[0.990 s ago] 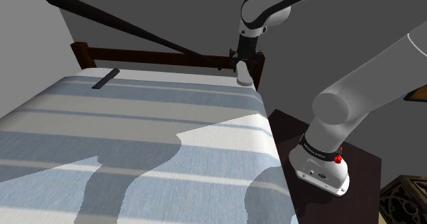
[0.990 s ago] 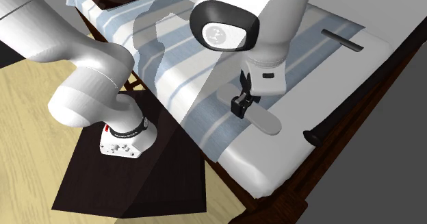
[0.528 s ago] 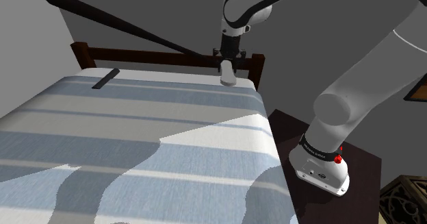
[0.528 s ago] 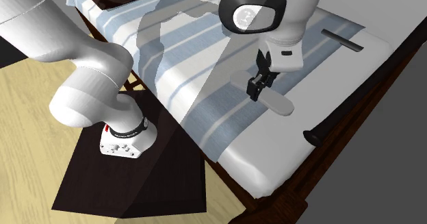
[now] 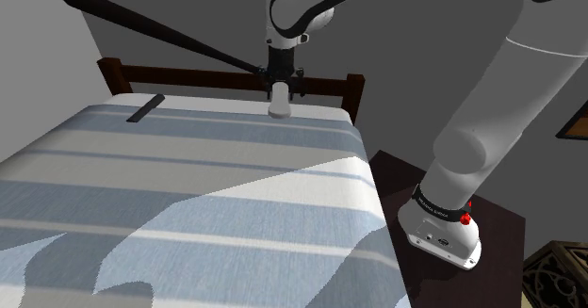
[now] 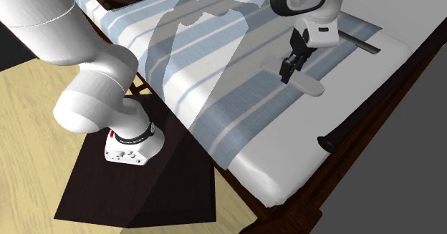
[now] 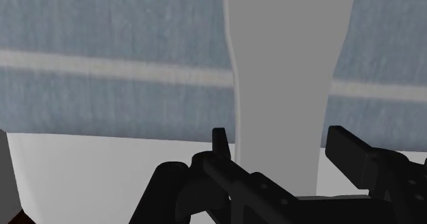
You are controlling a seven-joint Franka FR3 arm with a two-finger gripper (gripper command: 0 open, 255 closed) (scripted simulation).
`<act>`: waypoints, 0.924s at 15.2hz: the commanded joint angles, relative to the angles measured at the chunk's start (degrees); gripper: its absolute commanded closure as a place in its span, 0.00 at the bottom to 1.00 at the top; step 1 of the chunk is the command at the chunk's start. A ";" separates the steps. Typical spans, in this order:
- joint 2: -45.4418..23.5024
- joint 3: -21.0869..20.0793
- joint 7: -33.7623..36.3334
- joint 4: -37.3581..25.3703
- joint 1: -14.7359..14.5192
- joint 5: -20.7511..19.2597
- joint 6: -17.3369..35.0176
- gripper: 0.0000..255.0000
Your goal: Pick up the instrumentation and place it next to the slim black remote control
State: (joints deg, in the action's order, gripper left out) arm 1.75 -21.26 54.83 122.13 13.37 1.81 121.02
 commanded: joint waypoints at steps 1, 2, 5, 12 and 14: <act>-3.46 -1.17 3.03 -4.01 -0.99 -1.50 -0.73 1.00; -5.37 -1.65 4.48 -6.23 -1.56 -2.38 -1.18 1.00; -11.29 -2.72 8.64 -13.36 -3.62 -5.19 -2.91 1.00; -26.41 -3.20 16.48 -33.73 -10.72 -11.65 -9.49 1.00; -31.26 -2.93 18.05 -41.02 -13.33 -13.29 -12.19 1.00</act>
State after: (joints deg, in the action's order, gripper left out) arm -27.00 -24.35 72.03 84.31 1.28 -10.59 109.66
